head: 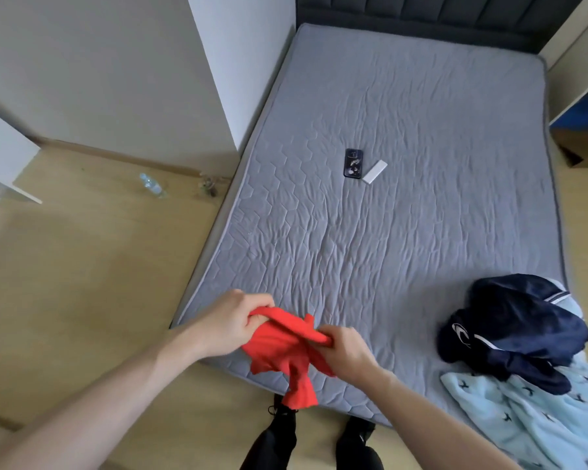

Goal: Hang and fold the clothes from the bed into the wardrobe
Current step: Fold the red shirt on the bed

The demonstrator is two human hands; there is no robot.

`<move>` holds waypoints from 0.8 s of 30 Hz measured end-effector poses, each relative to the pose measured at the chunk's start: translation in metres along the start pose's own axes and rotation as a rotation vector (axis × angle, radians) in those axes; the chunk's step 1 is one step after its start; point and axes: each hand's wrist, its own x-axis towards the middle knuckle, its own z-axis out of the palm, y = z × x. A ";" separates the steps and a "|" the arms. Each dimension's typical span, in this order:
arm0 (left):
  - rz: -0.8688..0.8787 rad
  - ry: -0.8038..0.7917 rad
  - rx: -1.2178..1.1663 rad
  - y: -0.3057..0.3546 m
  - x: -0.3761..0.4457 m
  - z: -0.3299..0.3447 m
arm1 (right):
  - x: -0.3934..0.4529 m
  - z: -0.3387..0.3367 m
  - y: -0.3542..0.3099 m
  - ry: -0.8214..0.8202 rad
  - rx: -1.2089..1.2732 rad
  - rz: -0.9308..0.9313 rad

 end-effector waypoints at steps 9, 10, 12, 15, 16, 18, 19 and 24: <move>-0.252 -0.106 0.308 -0.060 0.033 -0.025 | 0.020 -0.092 0.025 -0.111 -0.565 0.139; -0.253 -0.056 0.294 -0.056 0.043 -0.037 | 0.026 -0.112 0.020 -0.042 -0.565 0.146; -0.223 0.109 0.221 -0.044 0.066 -0.069 | 0.040 -0.158 0.002 0.133 -0.556 0.141; -0.127 0.376 0.172 -0.011 0.096 -0.126 | 0.049 -0.226 -0.039 0.448 -0.445 0.081; -0.107 0.467 0.172 0.001 0.103 -0.145 | 0.048 -0.245 -0.054 0.553 -0.383 0.042; -0.090 0.625 0.215 0.023 0.110 -0.182 | 0.040 -0.279 -0.080 0.732 -0.283 -0.070; -0.076 0.674 0.236 0.033 0.109 -0.197 | 0.033 -0.293 -0.089 0.796 -0.255 -0.136; 0.012 0.632 0.154 0.061 0.087 -0.213 | -0.008 -0.303 -0.093 0.743 -0.253 -0.339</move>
